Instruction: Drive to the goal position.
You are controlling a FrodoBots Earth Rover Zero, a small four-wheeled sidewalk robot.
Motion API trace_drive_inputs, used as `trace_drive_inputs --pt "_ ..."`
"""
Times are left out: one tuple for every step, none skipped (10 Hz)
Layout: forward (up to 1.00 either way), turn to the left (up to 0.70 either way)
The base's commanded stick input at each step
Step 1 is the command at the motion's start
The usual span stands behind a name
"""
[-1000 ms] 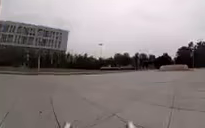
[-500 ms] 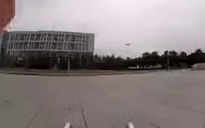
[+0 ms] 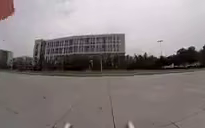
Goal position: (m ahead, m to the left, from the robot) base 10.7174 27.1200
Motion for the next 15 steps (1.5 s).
trace_drive_inputs --pt "0.00 0.85" --pt "0.00 0.85" --pt "0.00 0.85" --pt "0.00 0.85" --pt "0.00 0.85" --pt "0.00 0.85" --pt "0.00 0.85" --pt "0.00 0.85" --pt "0.00 0.85" --pt "0.00 0.85" --pt "0.00 0.85" --pt "0.00 0.85" --pt "0.00 0.81" --pt "0.00 0.70" --pt "0.00 0.58"
